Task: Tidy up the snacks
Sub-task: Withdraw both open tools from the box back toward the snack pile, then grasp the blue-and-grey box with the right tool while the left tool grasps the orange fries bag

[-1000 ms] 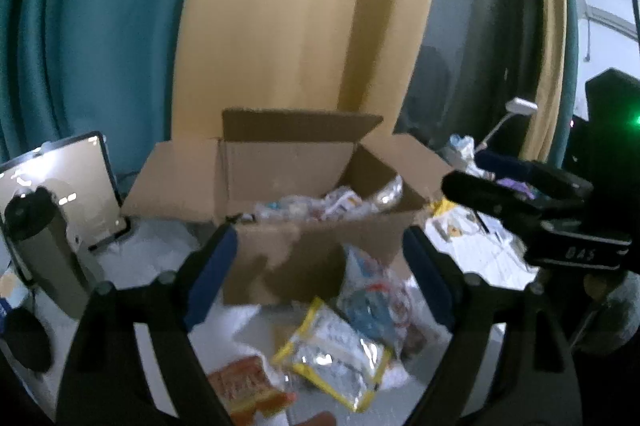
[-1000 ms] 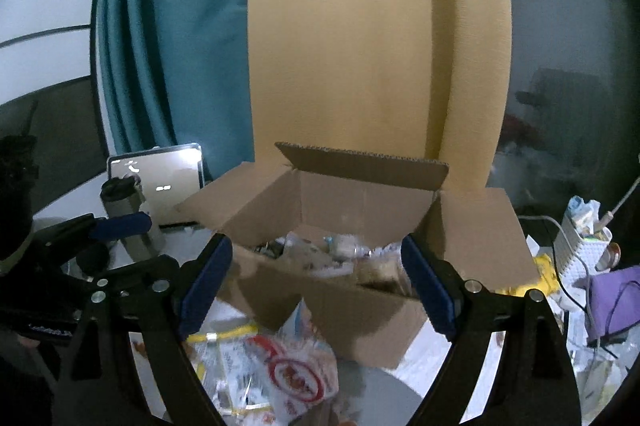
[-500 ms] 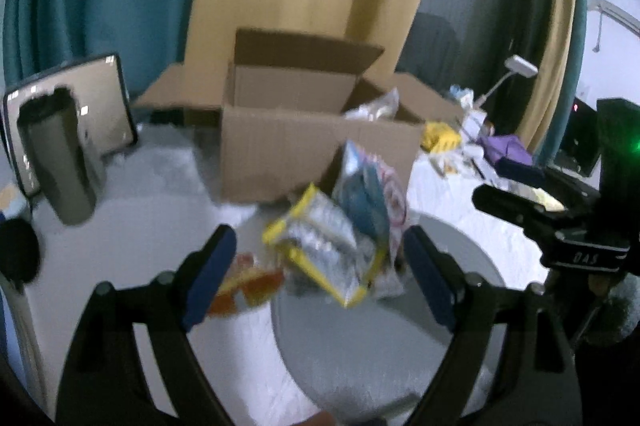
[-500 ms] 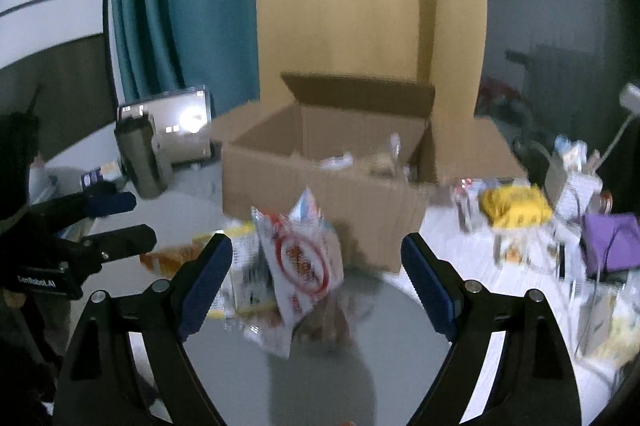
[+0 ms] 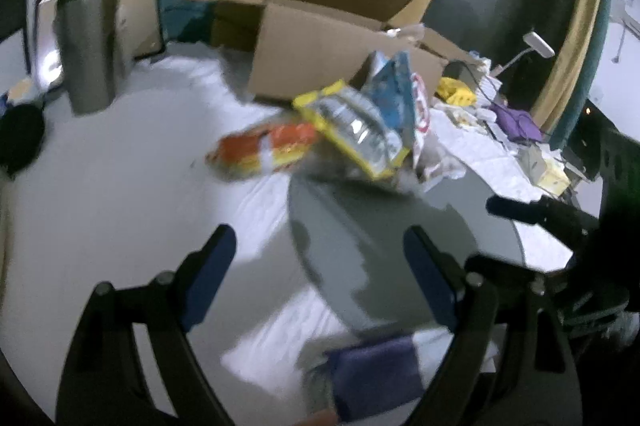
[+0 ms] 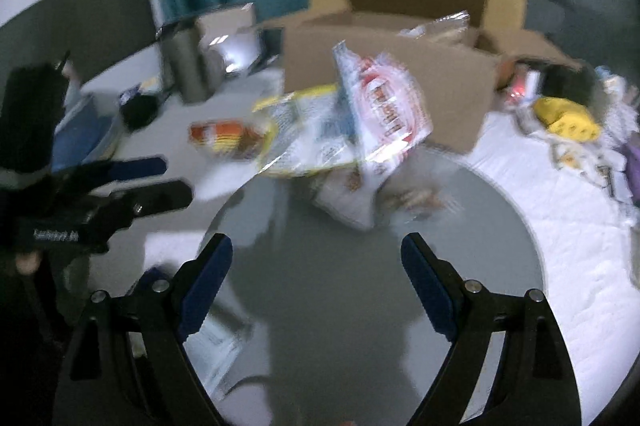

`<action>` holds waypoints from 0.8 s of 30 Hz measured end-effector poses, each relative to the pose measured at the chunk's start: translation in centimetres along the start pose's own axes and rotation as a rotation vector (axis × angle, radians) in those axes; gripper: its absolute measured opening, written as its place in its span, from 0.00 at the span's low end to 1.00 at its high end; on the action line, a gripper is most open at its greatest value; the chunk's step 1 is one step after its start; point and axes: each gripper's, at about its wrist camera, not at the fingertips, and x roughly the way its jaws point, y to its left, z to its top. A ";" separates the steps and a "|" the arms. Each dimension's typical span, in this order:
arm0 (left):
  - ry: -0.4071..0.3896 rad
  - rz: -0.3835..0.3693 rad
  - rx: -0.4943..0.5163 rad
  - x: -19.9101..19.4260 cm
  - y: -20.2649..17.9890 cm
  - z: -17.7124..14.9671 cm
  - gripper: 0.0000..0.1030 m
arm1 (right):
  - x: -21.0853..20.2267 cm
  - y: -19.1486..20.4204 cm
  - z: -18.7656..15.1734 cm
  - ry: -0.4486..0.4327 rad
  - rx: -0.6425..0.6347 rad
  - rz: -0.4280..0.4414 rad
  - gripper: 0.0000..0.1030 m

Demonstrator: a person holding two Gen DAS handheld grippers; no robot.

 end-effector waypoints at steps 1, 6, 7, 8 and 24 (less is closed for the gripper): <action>0.006 0.005 -0.012 -0.1 0.5 -0.4 0.84 | 0.2 0.6 -0.3 0.012 -0.014 0.016 0.86; 0.015 0.041 -0.051 -1.9 2.6 -2.3 0.84 | 1.4 4.3 -1.8 0.079 -0.086 0.112 0.86; 0.015 0.047 -0.057 -2.2 2.9 -2.6 0.84 | 1.7 4.9 -2.0 0.091 -0.100 0.131 0.86; 0.015 0.054 -0.065 -2.6 3.3 -3.0 0.84 | 1.9 5.7 -2.3 0.103 -0.117 0.151 0.86; 0.015 0.076 -0.105 -3.5 5.4 -3.4 0.84 | 3.9 8.7 -3.8 0.167 -0.293 0.108 0.54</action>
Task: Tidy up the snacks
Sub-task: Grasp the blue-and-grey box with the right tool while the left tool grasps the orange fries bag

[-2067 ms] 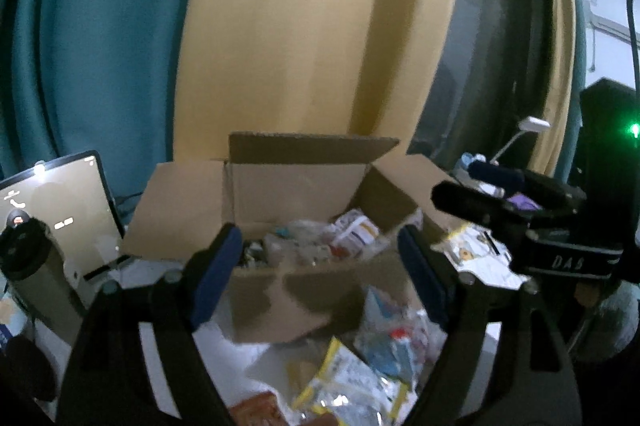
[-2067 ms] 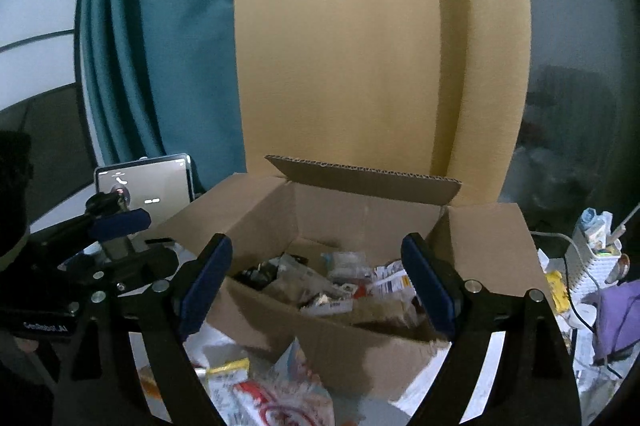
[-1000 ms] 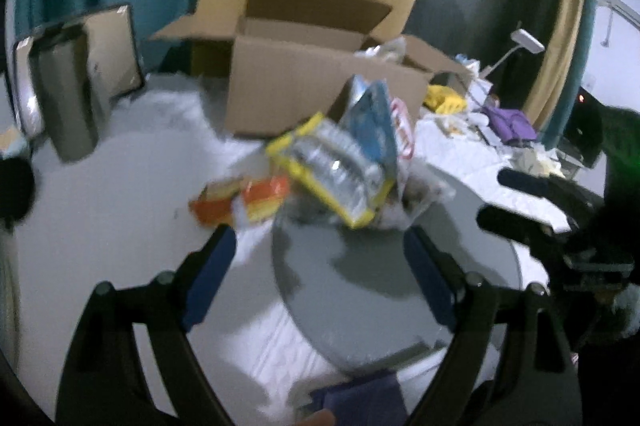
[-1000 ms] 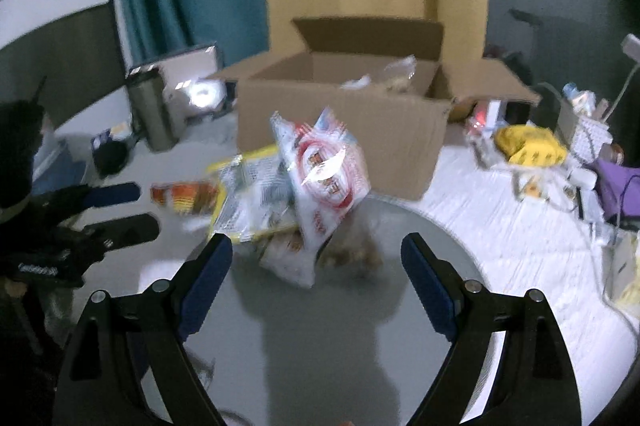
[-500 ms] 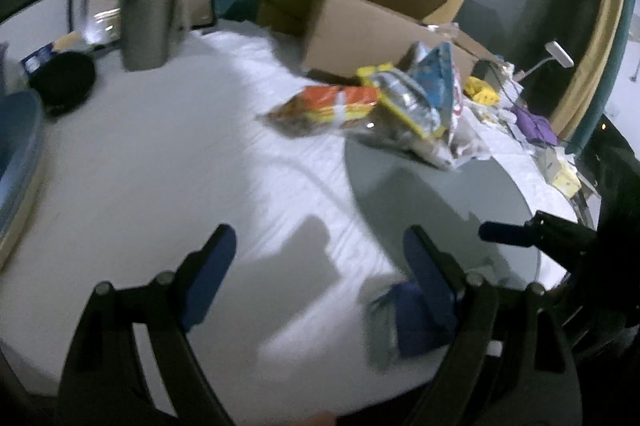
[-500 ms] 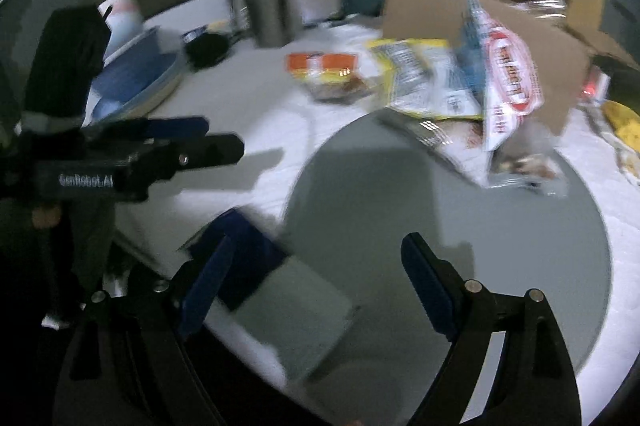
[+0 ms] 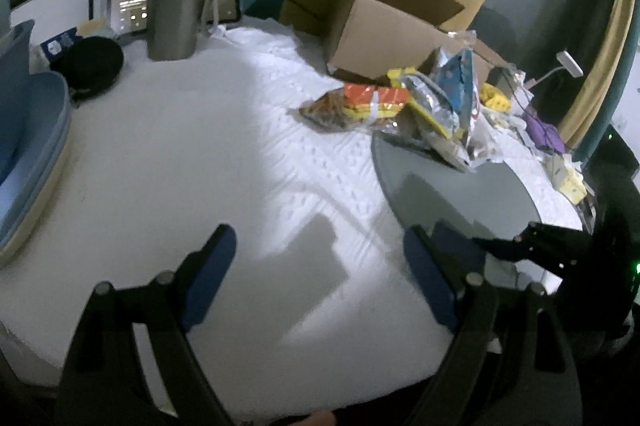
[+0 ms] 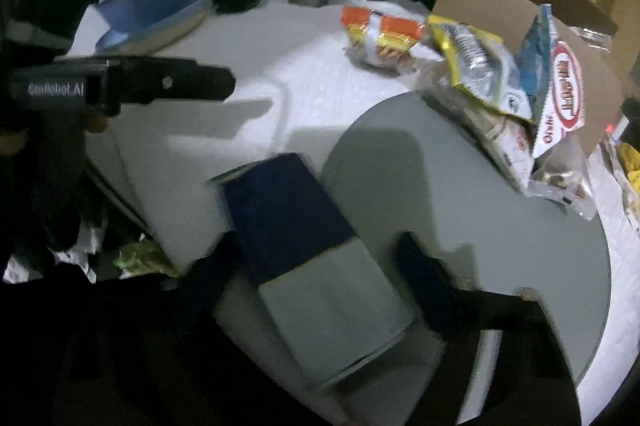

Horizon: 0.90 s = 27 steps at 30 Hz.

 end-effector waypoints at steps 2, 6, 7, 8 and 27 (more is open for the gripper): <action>-0.001 -0.005 0.008 0.3 -0.4 0.6 0.84 | -0.1 -0.8 0.2 0.000 0.019 0.005 0.52; -0.017 -0.009 0.041 1.3 -1.6 2.5 0.84 | -0.4 -2.9 0.6 -0.023 0.059 0.009 0.52; -0.019 -0.010 0.049 1.8 -2.0 3.1 0.84 | -0.6 -3.5 0.7 -0.031 0.071 0.006 0.52; -0.019 -0.011 0.053 2.2 -2.2 3.6 0.84 | -0.8 -4.0 0.7 -0.037 0.081 0.002 0.52; 0.074 0.048 0.041 12.1 -3.6 12.2 0.84 | -5.1 -14.9 0.6 -0.155 0.279 -0.128 0.52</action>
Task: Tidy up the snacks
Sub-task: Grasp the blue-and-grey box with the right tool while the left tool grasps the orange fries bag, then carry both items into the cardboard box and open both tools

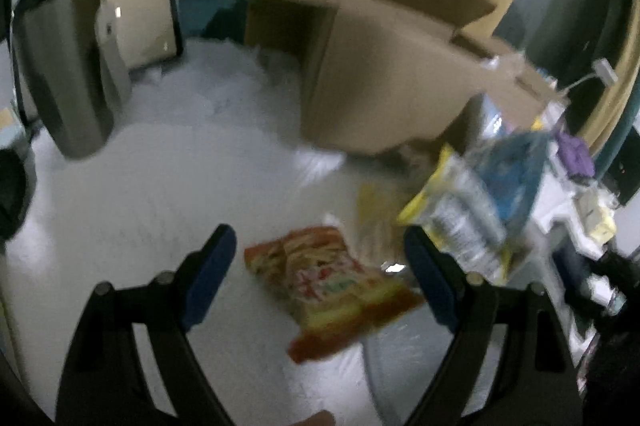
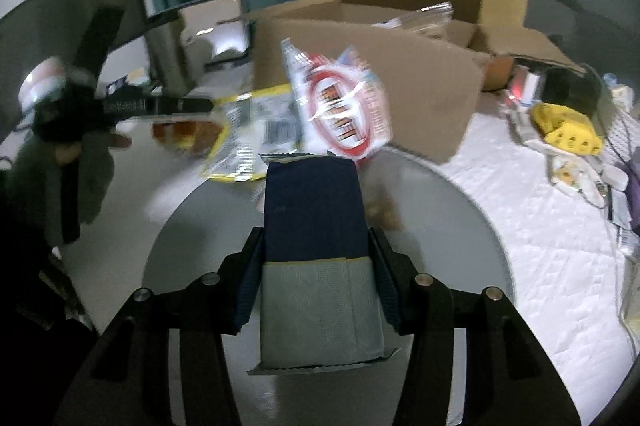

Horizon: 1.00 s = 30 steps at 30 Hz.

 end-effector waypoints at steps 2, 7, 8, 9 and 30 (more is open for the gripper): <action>0.038 0.010 -0.010 0.8 0.5 -0.8 0.84 | -0.2 -0.9 0.3 -0.012 0.014 -0.012 0.52; 0.046 0.003 0.013 1.1 1.3 -2.3 0.81 | -0.3 -2.5 0.5 -0.022 0.041 -0.029 0.52; 0.045 0.007 0.024 1.0 1.2 -2.4 0.78 | -0.2 -2.8 0.5 -0.022 0.046 -0.031 0.52; 0.048 0.003 0.030 0.9 1.1 -2.4 0.64 | -0.2 -2.9 0.5 -0.022 0.049 -0.032 0.52; -0.175 0.013 0.045 -7.2 -0.4 1.4 0.45 | -1.3 -5.4 3.1 -0.104 0.065 -0.063 0.52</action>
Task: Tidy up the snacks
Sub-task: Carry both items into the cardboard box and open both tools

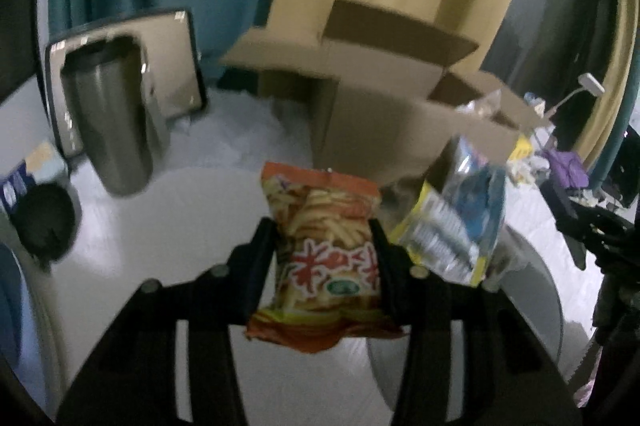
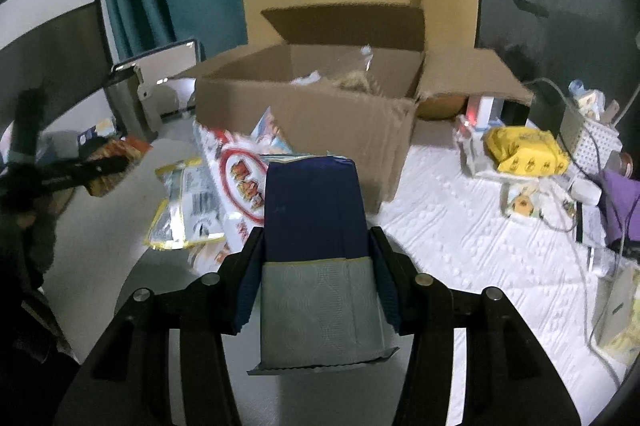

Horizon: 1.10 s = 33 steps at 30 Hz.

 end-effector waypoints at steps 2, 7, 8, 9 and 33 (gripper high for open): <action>-0.023 -0.010 0.013 -0.1 -0.5 1.0 0.45 | -0.1 -0.4 0.7 -0.018 0.004 -0.005 0.52; -0.081 -0.043 0.062 0.4 -2.2 3.9 0.45 | 0.0 -1.0 2.2 -0.047 0.002 -0.022 0.52; -0.094 -0.050 0.079 0.6 -2.7 4.6 0.45 | 0.2 -1.1 2.5 -0.049 -0.005 -0.028 0.52; -0.107 -0.056 0.091 0.7 -3.0 5.2 0.45 | 0.3 -1.2 2.8 -0.050 -0.011 -0.033 0.52; -0.091 -0.130 0.148 12.1 -6.6 15.6 0.46 | 7.0 -6.6 13.7 -0.093 0.043 -0.133 0.52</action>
